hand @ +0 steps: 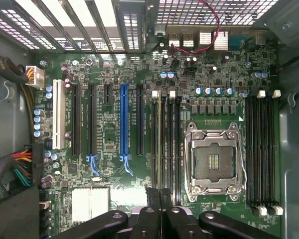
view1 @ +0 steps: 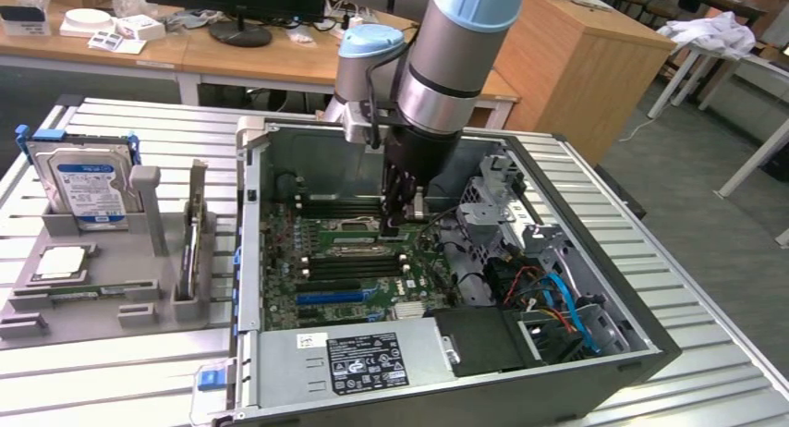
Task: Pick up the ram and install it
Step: 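Insert the ram into the slot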
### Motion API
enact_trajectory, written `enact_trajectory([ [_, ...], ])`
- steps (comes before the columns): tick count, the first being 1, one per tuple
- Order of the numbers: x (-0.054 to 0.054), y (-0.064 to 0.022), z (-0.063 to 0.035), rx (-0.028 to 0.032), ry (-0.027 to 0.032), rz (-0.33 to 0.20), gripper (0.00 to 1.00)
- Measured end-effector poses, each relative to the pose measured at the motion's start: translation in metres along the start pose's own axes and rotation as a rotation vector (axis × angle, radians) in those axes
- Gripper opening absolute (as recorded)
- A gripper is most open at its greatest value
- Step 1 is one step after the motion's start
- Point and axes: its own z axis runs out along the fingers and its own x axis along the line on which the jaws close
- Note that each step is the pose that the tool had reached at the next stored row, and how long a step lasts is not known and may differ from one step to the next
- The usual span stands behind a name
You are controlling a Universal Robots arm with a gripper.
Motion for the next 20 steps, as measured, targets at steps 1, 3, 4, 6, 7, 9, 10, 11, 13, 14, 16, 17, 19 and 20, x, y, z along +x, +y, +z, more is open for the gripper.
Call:
enact_trajectory([
  [1, 0.0, 0.0, 0.0001, -0.0001, 0.0001, 0.0, 0.11],
  [3, 0.0, -0.0001, 0.0009, 0.0, -0.0002, 0.0, 0.11],
  [4, 0.0, -0.0001, 0.0013, 0.0, -0.0001, 0.0, 0.11],
  [6, 0.0, -0.0001, 0.0024, 0.0, -0.0001, 0.0, 0.11],
  [7, 0.0, -0.0002, 0.003, 0.0, -0.0001, 0.0, 0.11],
  [9, 0.0, -0.0002, 0.0042, -0.0001, 0.0, 0.0, 0.11],
  [10, 0.0, -0.0002, 0.0048, 0.0, 0.0, 0.0, 0.11],
  [11, 0.0, -0.0002, 0.0054, 0.0, 0.0, 0.0, 0.11],
  [13, 0.0, -0.0003, 0.0068, 0.0, 0.0, 0.0, 0.11],
  [14, 0.0, -0.0003, 0.0076, -0.0001, 0.0, 0.0, 0.11],
  [16, 0.0, -0.0004, 0.0092, -0.0001, 0.0, 0.0, 0.11],
  [17, 0.0, -0.0004, 0.01, 0.0, 0.0, 0.0, 0.11],
  [19, 0.0, -0.0005, 0.0115, -0.0001, 0.0001, 0.0, 0.11],
  [20, 0.0, -0.0005, 0.0123, -0.0001, 0.0, 0.0, 0.11],
])
